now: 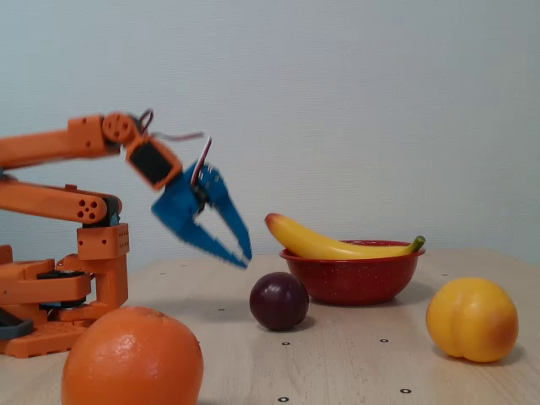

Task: Put banana in the red bowl.

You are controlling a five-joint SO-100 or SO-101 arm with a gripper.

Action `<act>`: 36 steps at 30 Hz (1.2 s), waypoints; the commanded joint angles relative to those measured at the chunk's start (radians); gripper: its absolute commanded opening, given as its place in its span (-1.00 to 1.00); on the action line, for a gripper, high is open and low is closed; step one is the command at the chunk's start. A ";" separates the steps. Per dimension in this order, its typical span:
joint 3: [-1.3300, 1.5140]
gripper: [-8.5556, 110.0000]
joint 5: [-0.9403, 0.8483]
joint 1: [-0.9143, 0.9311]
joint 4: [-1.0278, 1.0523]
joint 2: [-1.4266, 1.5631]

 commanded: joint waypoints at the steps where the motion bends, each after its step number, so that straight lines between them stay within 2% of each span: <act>1: 0.046 -0.86 0.037 0.023 -0.057 0.078; 10: 0.268 -0.86 0.184 0.017 -0.107 0.207; 16: 0.397 -0.86 0.152 0.067 -0.153 0.285; 36: 0.413 -0.86 0.114 0.057 -0.114 0.348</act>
